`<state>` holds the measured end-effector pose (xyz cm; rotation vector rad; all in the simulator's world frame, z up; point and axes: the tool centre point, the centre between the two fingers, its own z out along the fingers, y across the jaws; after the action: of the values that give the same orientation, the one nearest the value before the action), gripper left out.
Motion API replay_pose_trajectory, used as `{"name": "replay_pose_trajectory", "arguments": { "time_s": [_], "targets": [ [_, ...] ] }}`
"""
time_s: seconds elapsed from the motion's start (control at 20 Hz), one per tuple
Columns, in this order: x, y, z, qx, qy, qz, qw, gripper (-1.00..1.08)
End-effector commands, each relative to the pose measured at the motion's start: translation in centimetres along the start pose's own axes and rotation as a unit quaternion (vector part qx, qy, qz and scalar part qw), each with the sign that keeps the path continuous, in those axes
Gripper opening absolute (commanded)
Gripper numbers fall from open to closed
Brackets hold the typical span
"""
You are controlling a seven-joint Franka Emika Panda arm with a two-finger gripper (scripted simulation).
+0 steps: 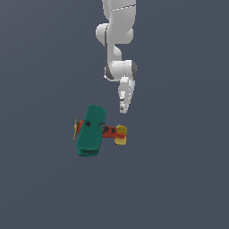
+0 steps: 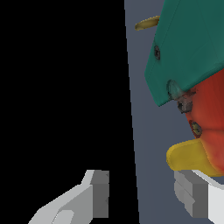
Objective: Pick up the object and move it to a goal position.
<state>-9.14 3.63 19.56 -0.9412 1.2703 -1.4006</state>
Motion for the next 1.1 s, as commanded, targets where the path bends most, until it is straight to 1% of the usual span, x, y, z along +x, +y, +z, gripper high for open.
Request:
{"name": "replay_pose_trajectory", "arguments": {
  "time_s": [0.0,0.25,0.5,0.85,1.05],
  "targets": [
    [1.8,1.3,-0.3,-0.016,0.007,-0.034,0.9993,0.28],
    [4.7,3.1,-0.8,-0.04,0.018,-0.083,0.9956,0.28],
    [6.6,4.2,-1.3,-0.056,0.026,-0.114,0.9915,0.28],
    [8.1,5.1,-1.6,-0.069,0.031,-0.137,0.9877,0.28],
    [9.1,4.8,-1.7,-0.07,0.044,-0.141,0.9865,0.28]
  ]
}}
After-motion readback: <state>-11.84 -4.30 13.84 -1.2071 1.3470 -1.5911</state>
